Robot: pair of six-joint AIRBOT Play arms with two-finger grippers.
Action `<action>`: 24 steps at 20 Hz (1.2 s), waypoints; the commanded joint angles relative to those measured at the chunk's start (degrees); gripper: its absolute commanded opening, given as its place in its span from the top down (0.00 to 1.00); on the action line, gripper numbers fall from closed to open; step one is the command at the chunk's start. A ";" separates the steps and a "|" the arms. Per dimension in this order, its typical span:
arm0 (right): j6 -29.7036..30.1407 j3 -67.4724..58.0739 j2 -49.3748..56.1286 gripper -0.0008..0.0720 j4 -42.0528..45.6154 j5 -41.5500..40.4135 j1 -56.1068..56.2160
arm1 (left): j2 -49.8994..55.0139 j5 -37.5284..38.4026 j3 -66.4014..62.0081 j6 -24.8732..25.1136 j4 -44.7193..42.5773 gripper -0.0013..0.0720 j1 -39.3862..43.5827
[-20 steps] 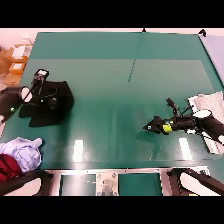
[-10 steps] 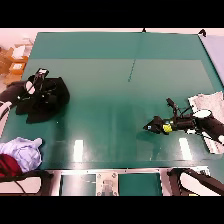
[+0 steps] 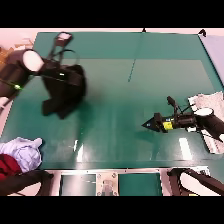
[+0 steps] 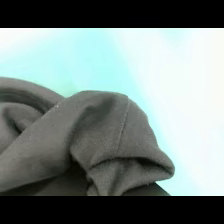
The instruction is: Fold the shirts.
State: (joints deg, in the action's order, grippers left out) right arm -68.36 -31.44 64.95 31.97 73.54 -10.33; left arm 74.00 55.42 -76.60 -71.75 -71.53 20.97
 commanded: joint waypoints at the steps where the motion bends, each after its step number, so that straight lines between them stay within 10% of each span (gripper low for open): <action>1: -0.83 -6.34 -0.02 0.97 -2.62 6.80 -0.04 | 2.89 -2.29 -1.07 0.24 7.80 0.95 13.33; 5: -1.09 -17.79 -0.02 0.97 -2.62 12.09 -2.69 | 12.46 -5.60 -1.09 -0.09 8.00 0.95 21.97; 6: -1.07 -19.91 -0.02 0.97 -2.62 12.74 -3.54 | 14.36 -6.08 -1.09 -0.22 9.11 0.77 22.12; 7: -1.05 -21.18 -0.02 0.97 -2.62 13.70 -3.96 | 15.21 -6.05 -1.14 -0.52 9.44 0.17 21.79; 8: -1.07 -21.70 -0.02 0.96 -2.64 14.29 -4.15 | 15.23 -4.94 -1.44 -1.99 9.42 0.05 20.74; 12: 0.00 -21.68 0.09 0.89 -2.14 13.05 -4.15 | 15.23 12.44 -10.82 -2.34 8.74 0.05 8.11; 14: 2.29 -21.18 0.11 0.29 -0.57 9.60 -4.07 | 15.23 17.51 -12.83 -4.09 8.96 0.05 -0.26; 15: 2.89 -20.09 0.09 0.24 0.46 7.69 -4.07 | 15.26 19.06 -12.22 -4.74 8.96 0.05 -4.00; 24: 2.27 3.65 0.09 0.24 3.06 -7.48 10.58 | 22.82 2.97 -1.73 1.11 18.23 0.05 -8.39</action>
State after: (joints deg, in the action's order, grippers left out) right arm -65.78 -33.95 65.01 35.09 72.97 -6.09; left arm 93.38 64.99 -79.66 -73.67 -58.98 12.23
